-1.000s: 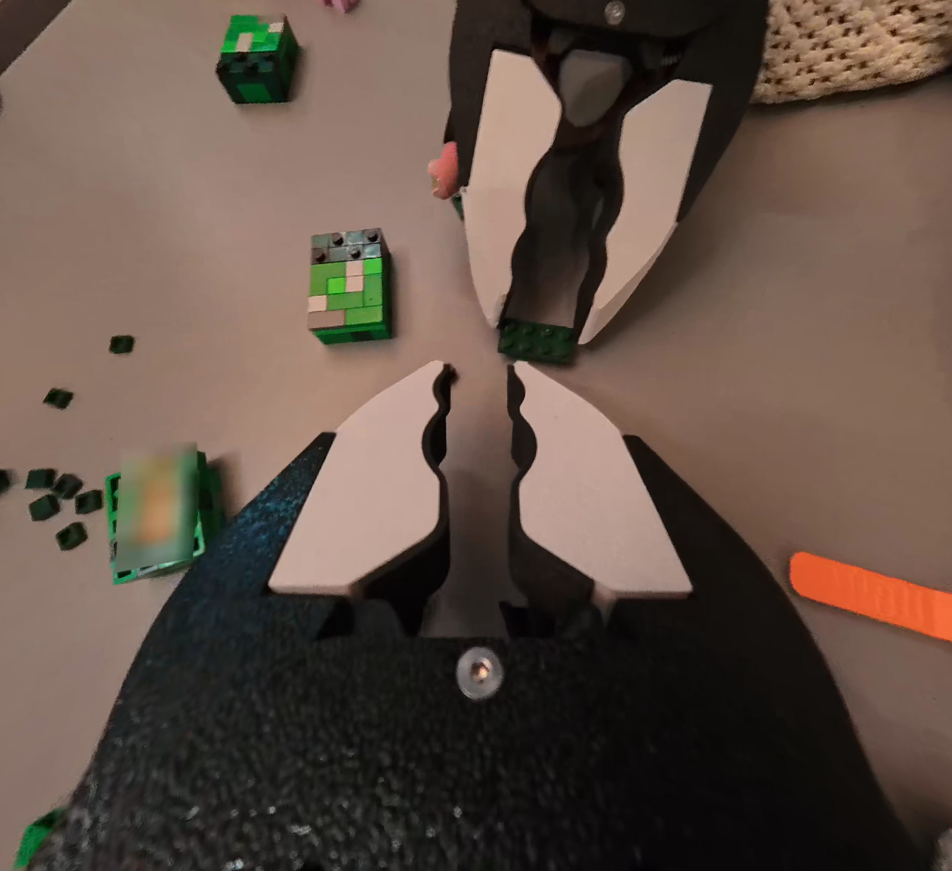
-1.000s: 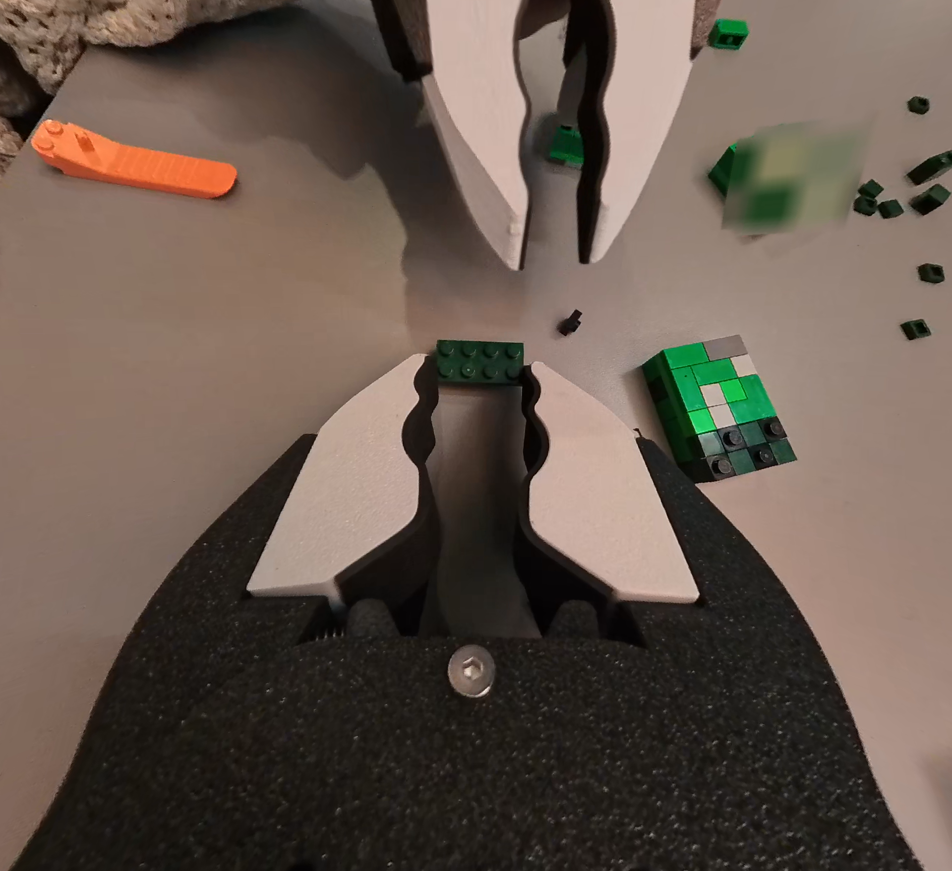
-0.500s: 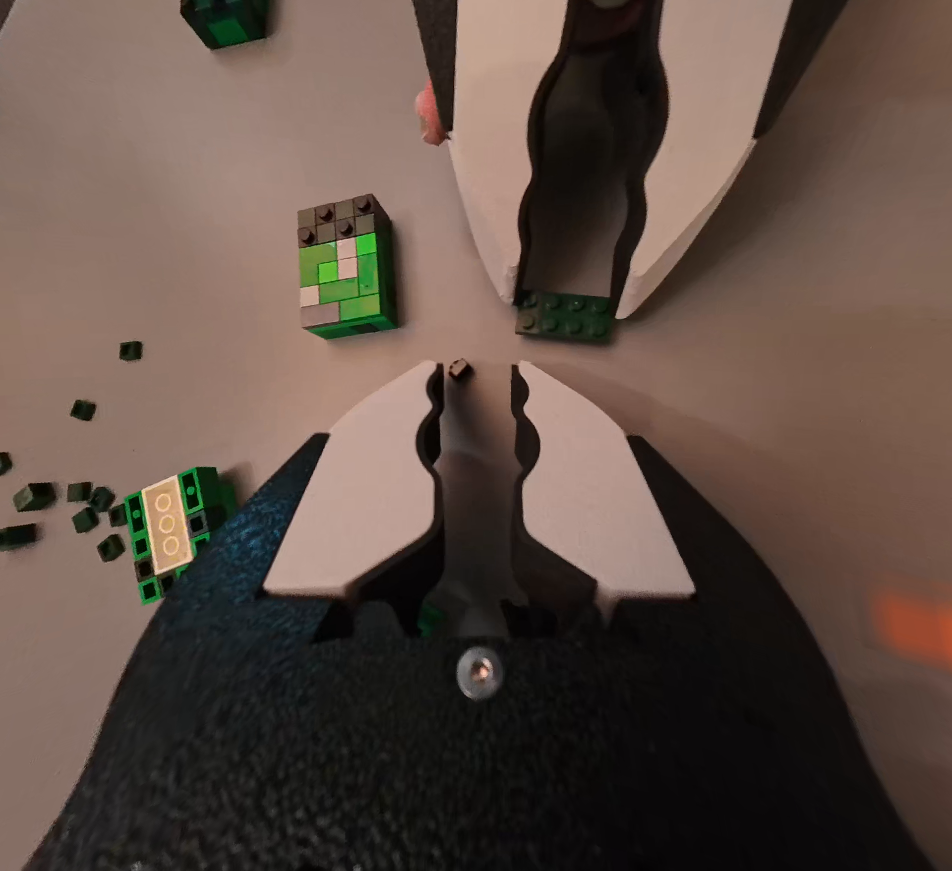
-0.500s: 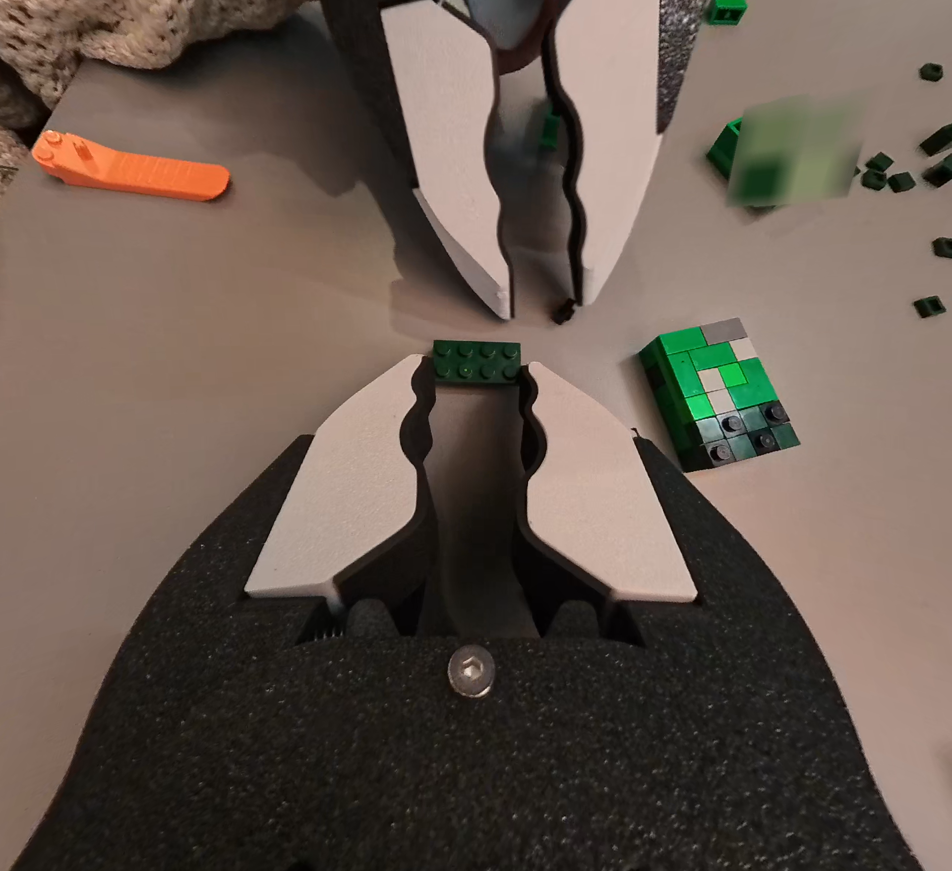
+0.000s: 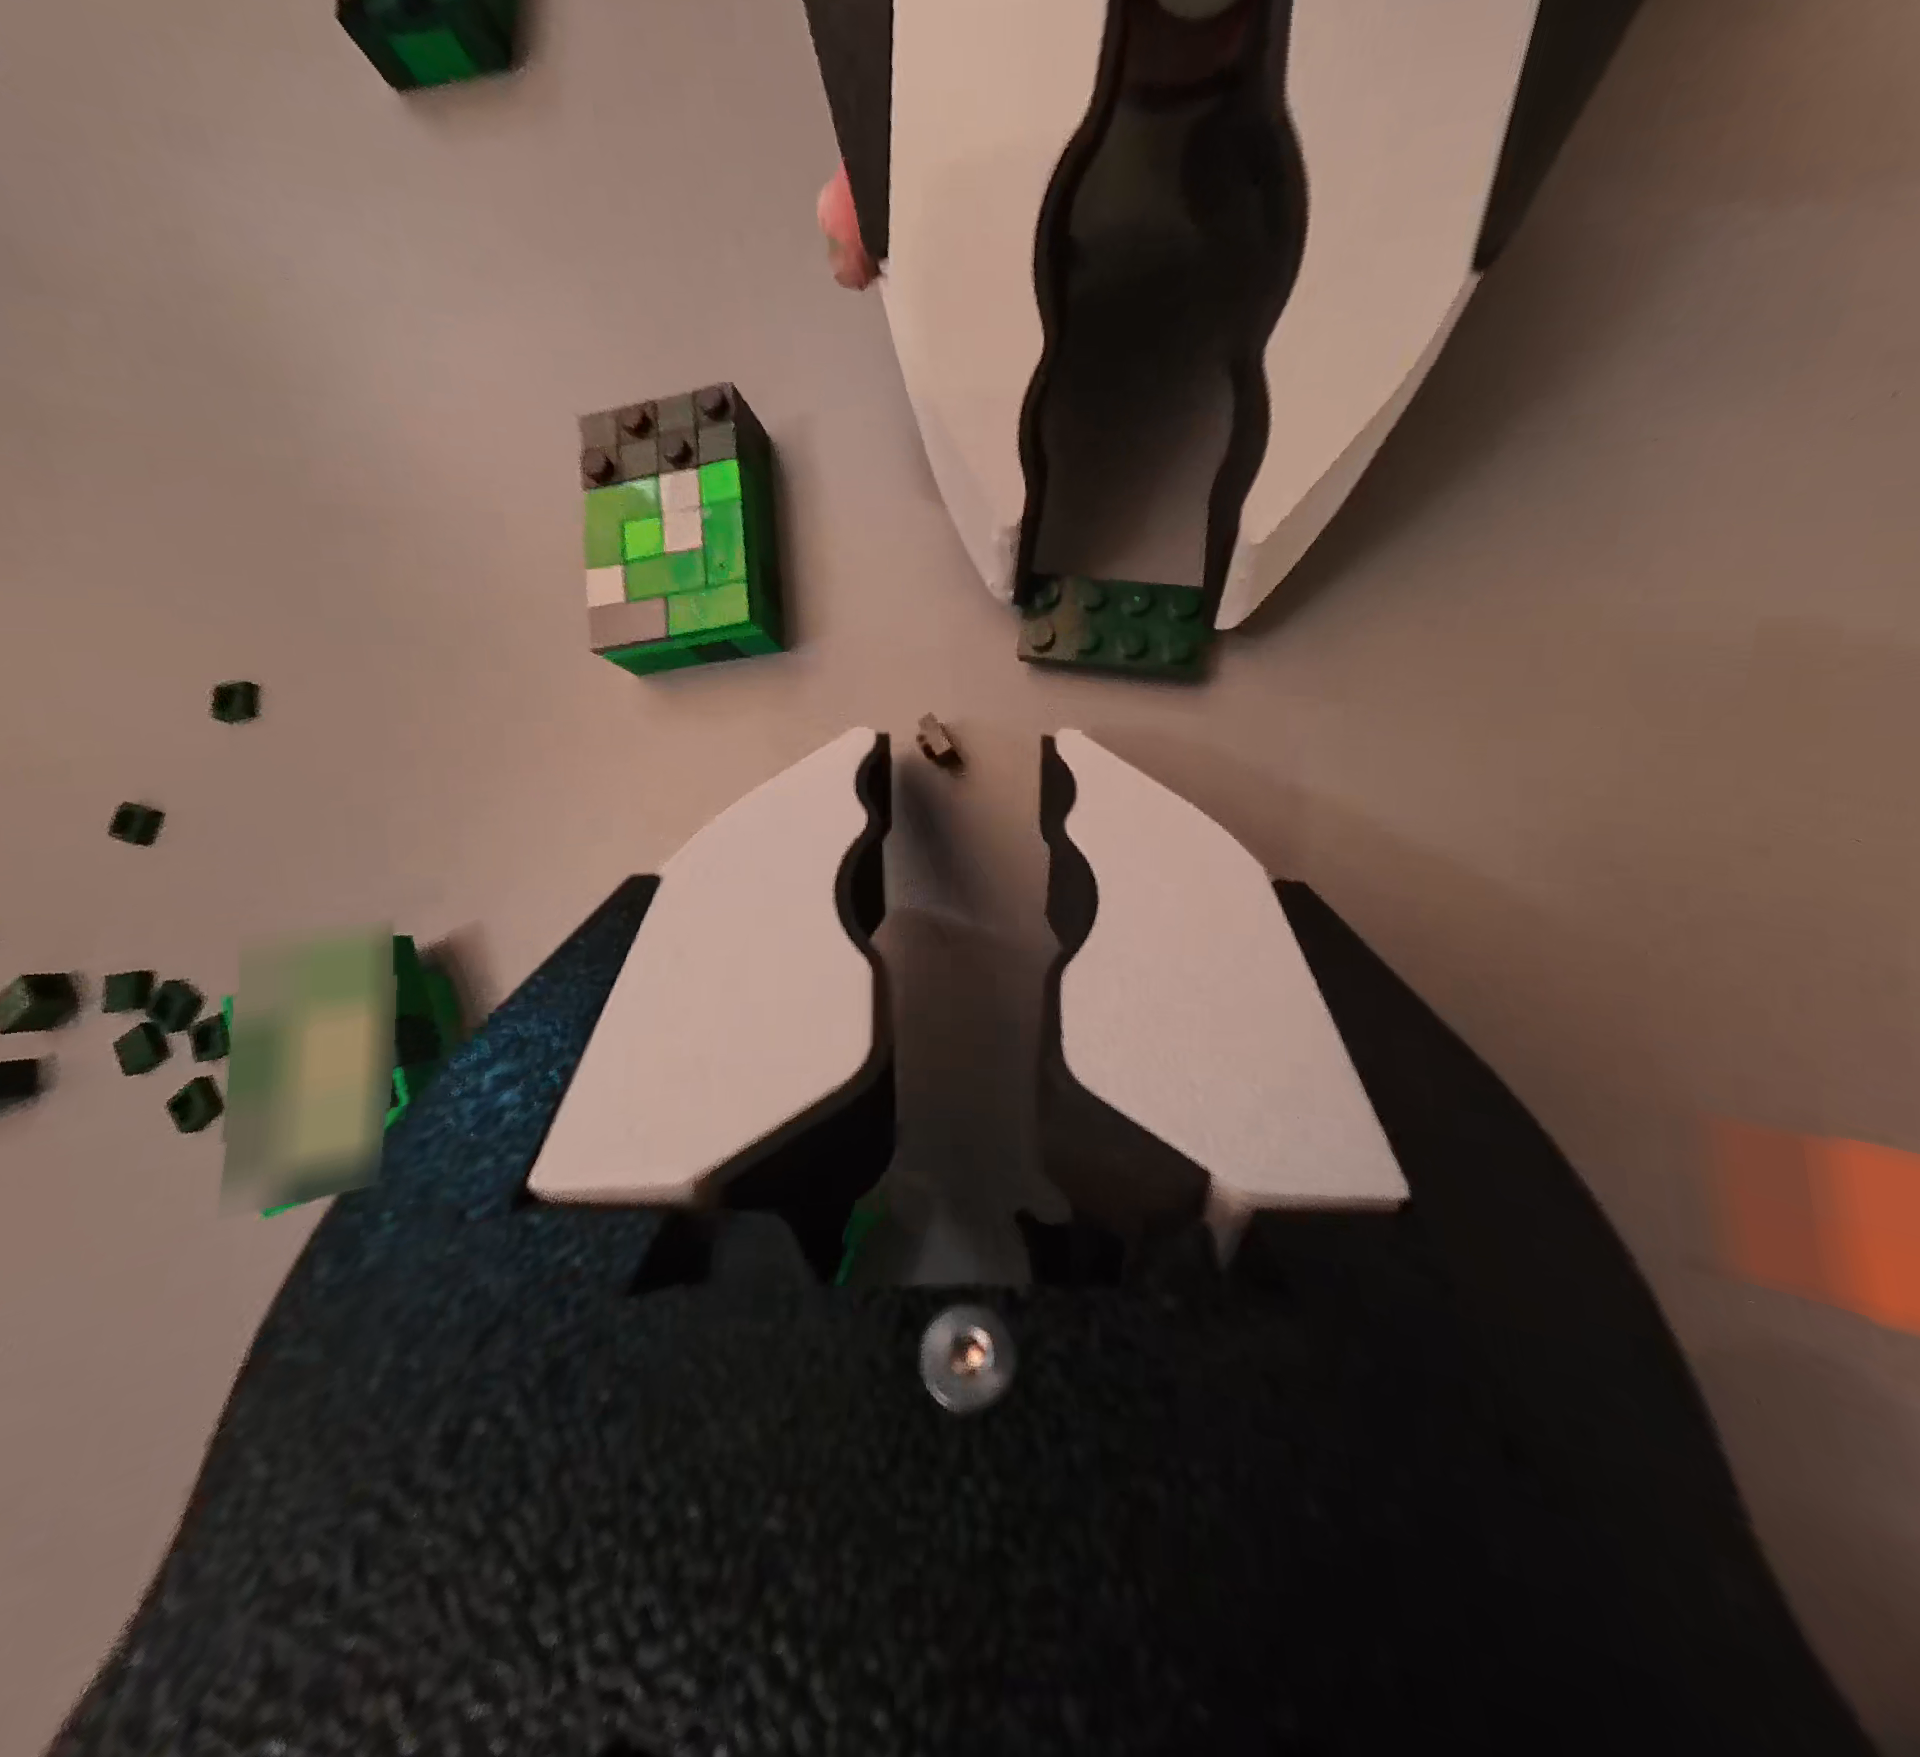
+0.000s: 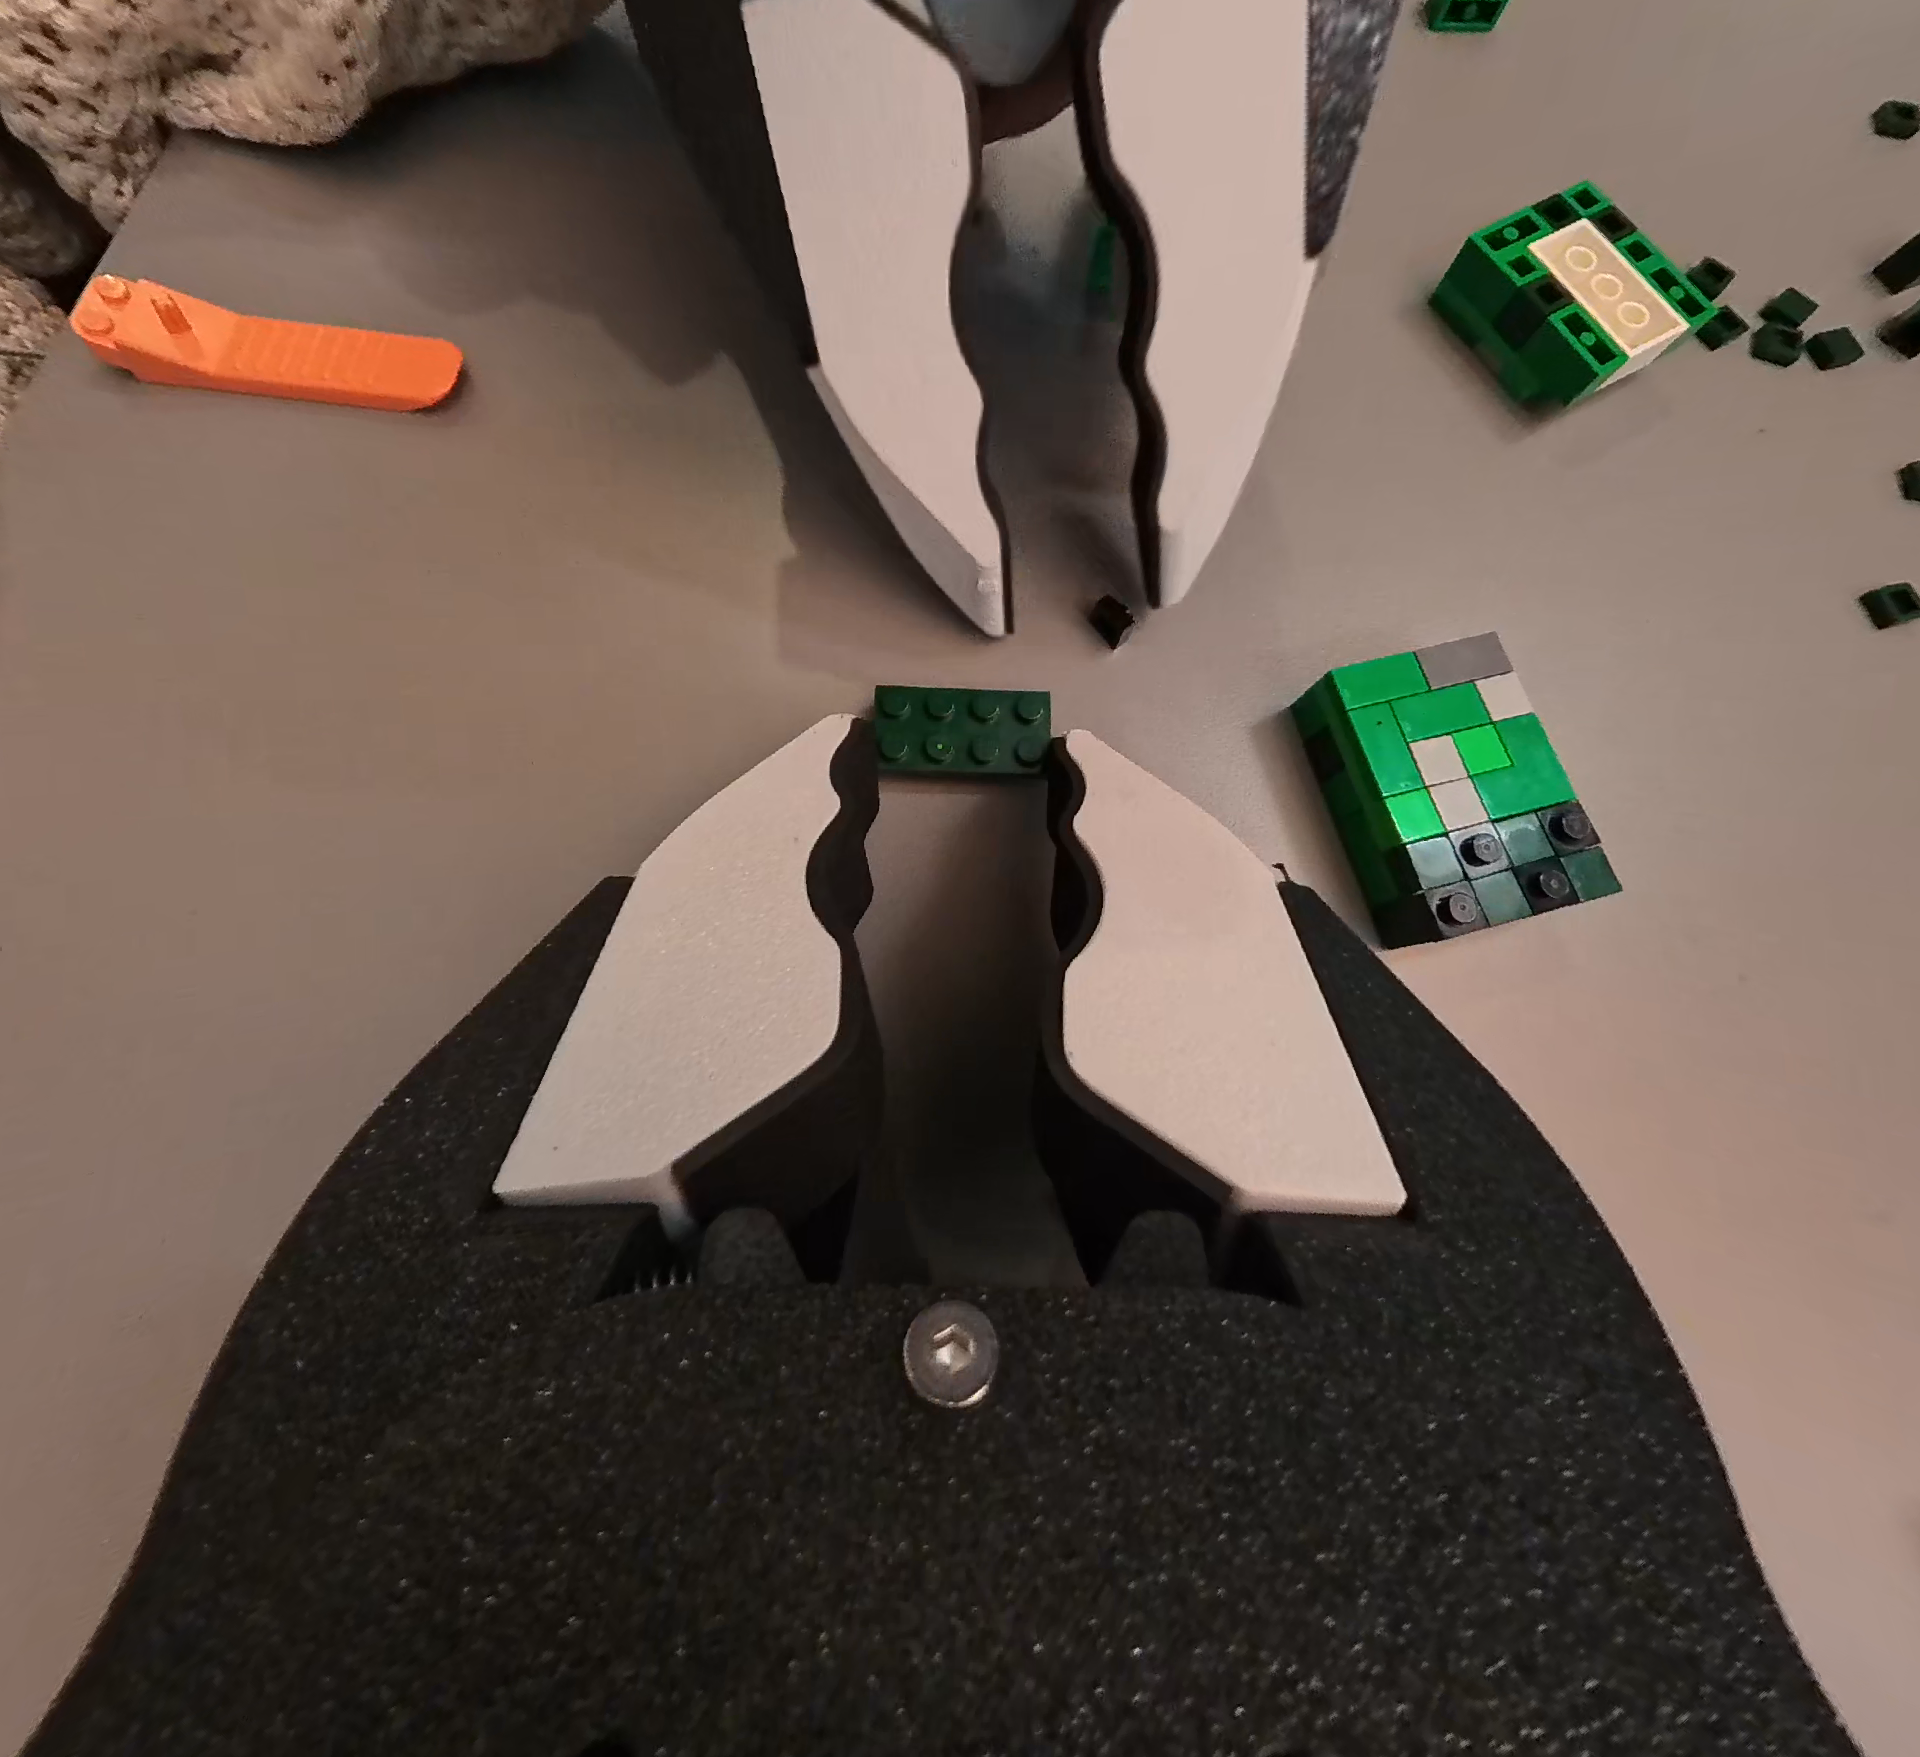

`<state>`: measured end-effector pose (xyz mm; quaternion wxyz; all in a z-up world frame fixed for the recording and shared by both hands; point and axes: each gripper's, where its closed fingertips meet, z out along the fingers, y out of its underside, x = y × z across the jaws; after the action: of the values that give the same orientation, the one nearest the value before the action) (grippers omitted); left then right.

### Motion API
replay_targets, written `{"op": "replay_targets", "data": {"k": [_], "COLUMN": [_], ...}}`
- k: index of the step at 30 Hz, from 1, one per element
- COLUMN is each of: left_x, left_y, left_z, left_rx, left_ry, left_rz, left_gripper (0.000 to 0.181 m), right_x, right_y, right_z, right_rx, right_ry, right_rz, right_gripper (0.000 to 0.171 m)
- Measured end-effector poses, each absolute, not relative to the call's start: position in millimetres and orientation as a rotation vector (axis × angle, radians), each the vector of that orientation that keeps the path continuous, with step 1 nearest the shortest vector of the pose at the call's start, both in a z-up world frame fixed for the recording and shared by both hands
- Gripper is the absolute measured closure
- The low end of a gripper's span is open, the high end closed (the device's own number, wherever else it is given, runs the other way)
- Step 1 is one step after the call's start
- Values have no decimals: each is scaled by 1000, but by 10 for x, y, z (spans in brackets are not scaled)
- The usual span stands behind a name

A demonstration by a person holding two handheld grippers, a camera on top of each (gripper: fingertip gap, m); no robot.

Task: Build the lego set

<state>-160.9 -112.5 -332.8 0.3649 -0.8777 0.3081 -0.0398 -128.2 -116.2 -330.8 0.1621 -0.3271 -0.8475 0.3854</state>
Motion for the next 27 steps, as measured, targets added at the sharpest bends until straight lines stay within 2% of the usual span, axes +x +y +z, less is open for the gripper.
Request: {"op": "replay_targets", "data": {"k": [7, 9, 13, 19, 27], "left_x": [-1648, -1695, -1750, -1874, -1750], "left_y": [-1073, -1060, -1068, -1152, -1273], "left_z": [-3315, -3327, -3305, -3324, -3337], "left_rx": [-2254, -2264, -2252, -2163, -2222], "left_ry": [770, 765, 816, 1154, 1153], "left_rz": [-68, -26, 56, 445, 223], "left_gripper": [168, 178, 179, 179, 174], "right_x": [-1283, -1283, -1284, -1286, -1288], "right_y": [-1161, -1160, -1160, -1159, -1160], "right_z": [-3314, -3315, -3317, -3319, -3321], "right_rx": [-938, -939, -939, -939, -939], "right_ry": [-2420, -2421, -2421, -2421, -2421], "right_rz": [1102, 1102, 1103, 1103, 1103], "right_gripper": [140, 140, 140, 140, 140]}}
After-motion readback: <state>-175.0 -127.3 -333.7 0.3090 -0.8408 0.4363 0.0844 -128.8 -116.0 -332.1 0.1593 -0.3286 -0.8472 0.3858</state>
